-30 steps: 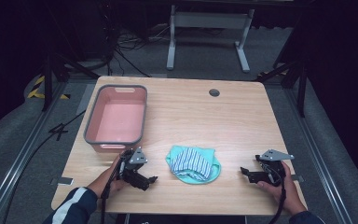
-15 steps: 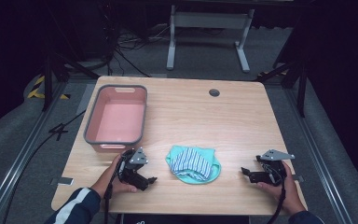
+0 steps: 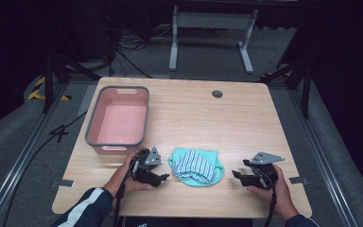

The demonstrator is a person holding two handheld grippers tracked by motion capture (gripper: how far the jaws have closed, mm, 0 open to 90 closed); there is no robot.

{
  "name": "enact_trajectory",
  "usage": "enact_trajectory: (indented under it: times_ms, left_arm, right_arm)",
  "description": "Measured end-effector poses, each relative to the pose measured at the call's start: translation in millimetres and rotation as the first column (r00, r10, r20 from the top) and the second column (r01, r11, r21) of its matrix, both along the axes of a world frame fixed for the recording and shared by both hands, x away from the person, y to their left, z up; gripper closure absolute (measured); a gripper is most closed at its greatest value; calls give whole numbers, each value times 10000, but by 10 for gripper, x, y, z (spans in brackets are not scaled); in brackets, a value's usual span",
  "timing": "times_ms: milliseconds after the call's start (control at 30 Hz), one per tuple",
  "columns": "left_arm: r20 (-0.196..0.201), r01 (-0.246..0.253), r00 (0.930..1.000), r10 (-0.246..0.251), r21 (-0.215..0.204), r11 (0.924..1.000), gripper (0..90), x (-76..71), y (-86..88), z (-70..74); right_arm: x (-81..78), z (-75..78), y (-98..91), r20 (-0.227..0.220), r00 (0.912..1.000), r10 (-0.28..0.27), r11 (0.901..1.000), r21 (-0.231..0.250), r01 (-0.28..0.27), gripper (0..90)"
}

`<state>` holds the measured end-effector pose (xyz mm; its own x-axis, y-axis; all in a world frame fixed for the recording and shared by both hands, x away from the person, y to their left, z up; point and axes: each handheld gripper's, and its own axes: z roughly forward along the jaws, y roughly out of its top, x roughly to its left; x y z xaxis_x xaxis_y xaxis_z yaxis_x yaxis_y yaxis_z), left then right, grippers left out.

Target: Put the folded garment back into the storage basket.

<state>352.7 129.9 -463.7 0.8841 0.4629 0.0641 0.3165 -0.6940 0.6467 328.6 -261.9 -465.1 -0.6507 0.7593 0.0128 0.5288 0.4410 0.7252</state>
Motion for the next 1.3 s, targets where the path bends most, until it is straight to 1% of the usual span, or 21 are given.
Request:
enact_trajectory:
  times_ms: [133,167,200,233,300,333,400,467,500,567,600,667,733,833,867,900,933,1000,1100,1200,1300]
  left_arm:
    - [65,-347,9994,349,-343,9988,281,61,-30,54]
    - [125,-619,9980,625,-410,9972,289,77,-50,67]
    - [150,-674,9976,682,-462,9967,316,90,-59,72]
    - [160,-718,9972,729,-579,9957,323,104,-77,73]
    - [-33,-772,9970,771,-592,9953,324,138,-126,65]
    - [-90,-747,9972,743,-522,9958,324,153,-147,66]
    - [-103,-719,9974,713,-644,9953,324,185,-201,60]
    - [-24,-688,9976,688,-521,9963,322,211,-253,59]
    - [16,-649,9979,651,-444,9969,323,237,-275,50]
    - [-117,-676,9977,671,-464,9966,323,279,-301,21]
    - [-173,-671,9976,665,-427,9968,321,292,-308,10]
    - [-316,-669,9973,657,-395,9970,317,318,-327,-33]
    - [-545,-708,9962,682,-472,9964,305,344,-333,-71]
    - [-715,-702,9952,661,-560,9960,284,367,-329,-105]
    - [-715,-702,9952,661,-560,9960,284,367,-329,-105]
    - [-934,-781,9931,707,-783,9939,281,371,-316,-130]
    - [-934,-781,9931,707,-783,9939,276,371,-316,-130]
    - [-748,-794,9945,731,-854,9932,273,345,-315,-146]
    - [-745,-689,9953,621,-915,9934,279,319,-329,-150]
    - [-749,-575,9959,508,-902,9943,338,299,-340,-137]
    - [-869,-369,9958,300,-780,9963,475,262,-366,-107]
  right_arm:
    - [35,57,138,146,9997,195,9996,222,-198,380]
    - [41,70,172,192,9996,221,9994,244,-226,387]
    - [57,74,214,268,9993,269,9995,166,-274,389]
    - [67,77,242,200,9994,292,9994,190,-296,389]
    - [96,87,307,215,9992,344,9992,190,-349,397]
    - [110,96,338,229,9992,315,9993,194,-319,401]
    - [140,111,393,233,9990,375,9987,329,-383,414]
    - [177,99,461,232,9985,488,9982,336,-496,432]
    - [195,82,494,197,9983,541,9983,223,-546,433]
    - [227,39,560,16,9978,662,9976,184,-662,436]
    - [235,26,584,-21,9976,696,9975,78,-695,437]
    - [244,15,619,-47,9973,738,9972,90,-738,436]
    - [253,-5,663,-102,9970,766,9970,-91,-767,436]
    - [265,-73,696,-311,9965,774,9966,-245,-782,408]
    - [265,-73,696,-311,9965,774,9966,-245,-782,408]
    - [269,-103,697,-474,9964,700,9975,-59,-703,394]
    - [269,-103,697,-474,9964,700,9975,-59,-703,394]
    - [269,-114,683,-500,9967,637,9980,41,-636,392]
    - [259,-111,687,-500,9967,636,9980,-33,-638,399]
    - [250,-103,686,-526,9958,746,9972,-31,-748,459]
    - [229,-94,697,-578,9932,1016,9948,15,-1016,565]
